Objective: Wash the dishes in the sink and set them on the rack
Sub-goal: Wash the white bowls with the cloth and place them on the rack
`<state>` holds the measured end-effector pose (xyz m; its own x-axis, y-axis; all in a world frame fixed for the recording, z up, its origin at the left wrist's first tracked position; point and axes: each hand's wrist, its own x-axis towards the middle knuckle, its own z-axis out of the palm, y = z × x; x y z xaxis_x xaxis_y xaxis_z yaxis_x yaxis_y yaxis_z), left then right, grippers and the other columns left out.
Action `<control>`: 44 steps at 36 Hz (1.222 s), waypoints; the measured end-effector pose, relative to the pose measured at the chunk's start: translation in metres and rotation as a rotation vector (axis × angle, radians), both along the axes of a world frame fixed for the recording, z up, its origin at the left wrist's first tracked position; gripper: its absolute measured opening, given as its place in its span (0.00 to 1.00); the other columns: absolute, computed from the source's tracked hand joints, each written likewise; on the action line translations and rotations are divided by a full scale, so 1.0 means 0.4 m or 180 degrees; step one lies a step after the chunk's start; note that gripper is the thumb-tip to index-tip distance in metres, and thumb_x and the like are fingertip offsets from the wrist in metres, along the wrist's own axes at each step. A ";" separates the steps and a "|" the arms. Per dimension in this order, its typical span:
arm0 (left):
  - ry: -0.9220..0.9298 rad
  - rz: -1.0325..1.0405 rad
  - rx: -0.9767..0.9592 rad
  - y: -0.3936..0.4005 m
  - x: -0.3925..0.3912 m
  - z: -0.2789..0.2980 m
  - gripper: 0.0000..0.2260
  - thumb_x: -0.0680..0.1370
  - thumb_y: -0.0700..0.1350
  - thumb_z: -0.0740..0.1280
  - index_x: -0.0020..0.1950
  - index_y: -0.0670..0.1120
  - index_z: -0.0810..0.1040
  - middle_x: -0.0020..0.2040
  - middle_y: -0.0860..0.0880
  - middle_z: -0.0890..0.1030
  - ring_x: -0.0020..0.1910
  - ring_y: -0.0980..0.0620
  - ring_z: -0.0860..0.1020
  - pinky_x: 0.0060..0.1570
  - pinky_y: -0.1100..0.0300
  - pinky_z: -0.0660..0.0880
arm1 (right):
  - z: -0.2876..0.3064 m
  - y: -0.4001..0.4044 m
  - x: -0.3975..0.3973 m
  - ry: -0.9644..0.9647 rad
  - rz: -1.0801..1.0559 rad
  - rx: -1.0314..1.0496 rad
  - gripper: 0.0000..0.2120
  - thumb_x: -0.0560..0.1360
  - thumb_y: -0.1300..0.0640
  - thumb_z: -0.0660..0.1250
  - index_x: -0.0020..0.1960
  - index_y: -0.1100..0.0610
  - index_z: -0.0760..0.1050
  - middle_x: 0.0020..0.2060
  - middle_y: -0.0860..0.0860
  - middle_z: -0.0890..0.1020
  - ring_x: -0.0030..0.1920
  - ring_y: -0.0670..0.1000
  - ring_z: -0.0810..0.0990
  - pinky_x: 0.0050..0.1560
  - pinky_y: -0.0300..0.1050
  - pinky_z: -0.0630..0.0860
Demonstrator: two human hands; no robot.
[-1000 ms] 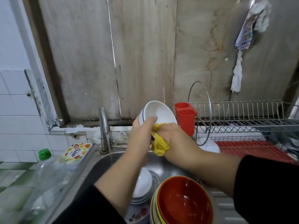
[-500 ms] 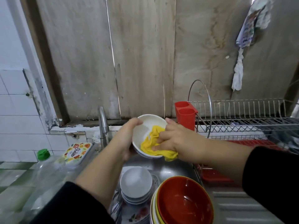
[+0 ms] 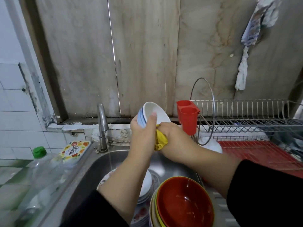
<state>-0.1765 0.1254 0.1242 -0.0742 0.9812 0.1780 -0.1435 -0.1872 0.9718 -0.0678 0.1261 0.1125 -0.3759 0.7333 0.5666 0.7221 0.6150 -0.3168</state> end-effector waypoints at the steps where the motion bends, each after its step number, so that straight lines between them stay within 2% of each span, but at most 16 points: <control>1: -0.0069 -0.0140 0.0083 -0.006 -0.001 -0.002 0.18 0.77 0.59 0.62 0.60 0.49 0.71 0.48 0.52 0.79 0.45 0.57 0.78 0.43 0.63 0.75 | 0.003 -0.004 0.002 0.0298 -0.0022 -0.0164 0.15 0.69 0.62 0.68 0.30 0.48 0.67 0.30 0.50 0.72 0.33 0.49 0.73 0.36 0.45 0.67; 5: -0.0420 -0.0639 -0.0236 0.004 -0.036 -0.027 0.29 0.71 0.70 0.51 0.57 0.52 0.77 0.51 0.50 0.82 0.51 0.53 0.78 0.58 0.57 0.71 | 0.003 -0.021 0.022 0.2100 0.0113 -0.1313 0.11 0.68 0.61 0.75 0.35 0.51 0.76 0.27 0.44 0.78 0.30 0.44 0.76 0.35 0.39 0.73; 9: -0.1039 -0.0623 -0.1088 0.037 -0.046 -0.081 0.28 0.80 0.64 0.48 0.53 0.46 0.78 0.46 0.45 0.81 0.41 0.50 0.77 0.47 0.56 0.73 | -0.024 -0.023 0.011 0.3961 0.0651 -0.2067 0.19 0.67 0.57 0.70 0.21 0.53 0.68 0.15 0.50 0.70 0.16 0.48 0.69 0.20 0.36 0.67; 12: -0.1568 -0.0951 -0.1528 0.049 -0.053 -0.103 0.26 0.81 0.62 0.52 0.62 0.43 0.76 0.54 0.42 0.82 0.49 0.44 0.82 0.47 0.52 0.80 | -0.045 -0.027 -0.009 0.5060 0.0969 -0.2599 0.08 0.66 0.54 0.71 0.38 0.59 0.76 0.29 0.55 0.81 0.32 0.50 0.83 0.40 0.47 0.80; 15: -0.1833 -0.0865 -0.1450 0.051 -0.049 -0.109 0.22 0.82 0.56 0.55 0.65 0.43 0.75 0.58 0.40 0.81 0.56 0.43 0.79 0.57 0.47 0.75 | -0.066 -0.025 -0.017 0.5488 0.0981 -0.2842 0.27 0.63 0.48 0.73 0.58 0.60 0.76 0.51 0.58 0.83 0.56 0.55 0.81 0.57 0.56 0.76; 17: -0.1978 -0.0680 -0.1313 0.043 -0.045 -0.096 0.19 0.81 0.56 0.56 0.59 0.44 0.78 0.51 0.43 0.84 0.49 0.44 0.80 0.52 0.50 0.76 | -0.073 -0.021 -0.018 0.5534 0.0754 -0.2938 0.27 0.66 0.46 0.68 0.61 0.59 0.76 0.56 0.59 0.81 0.61 0.58 0.77 0.61 0.57 0.73; 20: -0.2094 -0.0314 -0.1201 0.041 -0.057 -0.081 0.14 0.80 0.56 0.59 0.51 0.47 0.77 0.44 0.45 0.83 0.44 0.46 0.80 0.45 0.52 0.76 | -0.088 -0.009 -0.009 0.5399 0.0157 -0.2804 0.14 0.72 0.50 0.68 0.50 0.60 0.79 0.51 0.61 0.82 0.56 0.58 0.79 0.62 0.57 0.73; 22: -0.2071 0.0060 -0.1033 0.040 -0.074 -0.073 0.10 0.79 0.54 0.62 0.47 0.48 0.76 0.41 0.48 0.82 0.41 0.47 0.80 0.44 0.52 0.77 | -0.091 -0.002 0.009 0.5248 -0.0278 -0.2409 0.08 0.73 0.55 0.69 0.39 0.59 0.76 0.35 0.57 0.81 0.36 0.54 0.81 0.41 0.47 0.80; 24: -0.1894 0.0432 -0.0880 0.034 -0.087 -0.071 0.10 0.78 0.54 0.65 0.45 0.48 0.76 0.41 0.49 0.82 0.41 0.48 0.80 0.47 0.50 0.78 | -0.082 -0.004 0.027 0.4975 -0.0534 -0.2017 0.05 0.75 0.59 0.68 0.41 0.59 0.77 0.25 0.51 0.79 0.25 0.49 0.79 0.24 0.38 0.74; 26: -0.1633 0.0640 -0.0767 0.029 -0.084 -0.076 0.11 0.77 0.54 0.66 0.43 0.47 0.77 0.40 0.49 0.82 0.40 0.47 0.80 0.49 0.47 0.78 | -0.065 -0.013 0.025 0.4380 -0.0344 -0.1835 0.05 0.75 0.62 0.67 0.50 0.61 0.79 0.24 0.51 0.79 0.23 0.48 0.77 0.21 0.36 0.70; 29: -0.1319 0.0740 -0.0777 0.020 -0.069 -0.083 0.13 0.76 0.55 0.68 0.39 0.46 0.78 0.38 0.48 0.82 0.39 0.46 0.80 0.50 0.44 0.79 | -0.048 -0.031 -0.016 0.2568 -0.0050 -0.1340 0.02 0.75 0.62 0.68 0.47 0.60 0.77 0.25 0.51 0.73 0.21 0.43 0.71 0.24 0.34 0.66; 32: -0.1216 0.0885 -0.0752 0.021 -0.079 -0.084 0.13 0.76 0.54 0.68 0.37 0.46 0.77 0.35 0.49 0.81 0.36 0.47 0.79 0.50 0.46 0.78 | -0.042 -0.048 -0.030 0.1366 -0.0081 -0.0794 0.10 0.77 0.60 0.65 0.42 0.67 0.77 0.37 0.56 0.75 0.33 0.42 0.75 0.34 0.31 0.67; 35: -0.1063 0.0962 -0.0652 0.019 -0.091 -0.091 0.14 0.76 0.54 0.68 0.36 0.47 0.77 0.35 0.50 0.80 0.38 0.46 0.78 0.52 0.44 0.77 | -0.038 -0.050 -0.011 0.0372 -0.0198 -0.0591 0.14 0.71 0.54 0.60 0.36 0.64 0.77 0.33 0.49 0.72 0.43 0.58 0.75 0.46 0.44 0.69; 37: -0.1048 0.0916 -0.0706 0.007 -0.084 -0.093 0.13 0.76 0.54 0.67 0.37 0.47 0.76 0.36 0.49 0.80 0.37 0.46 0.78 0.50 0.48 0.77 | -0.027 -0.046 -0.001 0.0152 -0.0363 -0.0487 0.10 0.69 0.52 0.59 0.32 0.55 0.73 0.31 0.47 0.70 0.42 0.58 0.74 0.48 0.50 0.70; 39: -0.1065 0.0822 -0.0764 -0.002 -0.072 -0.086 0.13 0.77 0.54 0.67 0.38 0.46 0.76 0.36 0.49 0.80 0.36 0.49 0.78 0.47 0.53 0.77 | -0.010 -0.043 -0.002 0.0258 -0.0511 -0.0417 0.11 0.72 0.57 0.61 0.32 0.59 0.73 0.33 0.56 0.73 0.43 0.60 0.74 0.48 0.53 0.71; 44: -0.0801 0.0953 -0.0567 -0.001 -0.076 -0.076 0.14 0.76 0.54 0.67 0.36 0.46 0.76 0.35 0.50 0.78 0.37 0.46 0.77 0.46 0.50 0.77 | 0.018 -0.077 -0.016 0.0243 -0.0274 -0.0750 0.13 0.76 0.64 0.64 0.33 0.61 0.71 0.31 0.53 0.72 0.39 0.52 0.71 0.40 0.41 0.64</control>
